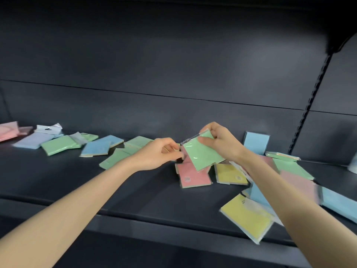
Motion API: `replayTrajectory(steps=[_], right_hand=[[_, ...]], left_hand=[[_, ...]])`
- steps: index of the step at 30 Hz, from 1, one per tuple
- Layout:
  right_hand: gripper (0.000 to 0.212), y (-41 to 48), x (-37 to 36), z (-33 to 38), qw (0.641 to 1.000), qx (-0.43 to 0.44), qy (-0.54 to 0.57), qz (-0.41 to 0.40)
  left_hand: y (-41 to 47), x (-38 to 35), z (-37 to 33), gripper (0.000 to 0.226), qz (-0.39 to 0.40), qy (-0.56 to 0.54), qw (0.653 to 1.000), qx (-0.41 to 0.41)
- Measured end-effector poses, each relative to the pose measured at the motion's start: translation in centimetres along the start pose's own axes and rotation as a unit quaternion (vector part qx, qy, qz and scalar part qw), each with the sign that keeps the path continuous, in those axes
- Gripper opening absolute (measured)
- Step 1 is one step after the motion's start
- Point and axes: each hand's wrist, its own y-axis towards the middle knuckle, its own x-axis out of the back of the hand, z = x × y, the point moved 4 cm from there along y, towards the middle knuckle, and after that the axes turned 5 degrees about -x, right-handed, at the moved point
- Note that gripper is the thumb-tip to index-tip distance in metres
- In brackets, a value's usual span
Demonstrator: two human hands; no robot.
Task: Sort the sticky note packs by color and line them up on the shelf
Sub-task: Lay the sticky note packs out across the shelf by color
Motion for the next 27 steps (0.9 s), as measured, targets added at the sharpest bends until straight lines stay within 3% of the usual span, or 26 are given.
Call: replayTrajectory(steps=[5, 12, 19, 27], right_hand=[[0.011, 0.7, -5.1, 4.6, 0.998, 0.030, 0.060, 0.003], [0.014, 2.1, -16.5, 11.4, 0.994, 0.048, 0.092, 0.018], [0.021, 3.8, -27.2, 14.8, 0.995, 0.018, 0.079, 0.061], [0.044, 6.8, -32.6, 17.7, 0.994, 0.007, 0.037, 0.103]], left_hand=[[-3.2, 4.2, 1.5, 0.037, -0.011, -0.096, 0.995, 0.017], [-8.9, 13.2, 7.8, 0.029, -0.099, -0.187, 0.977, 0.026], [-14.4, 21.3, 15.0, 0.029, -0.108, -0.162, 0.979, 0.052], [-15.2, 26.6, 19.7, 0.031, -0.119, -0.163, 0.977, 0.062]])
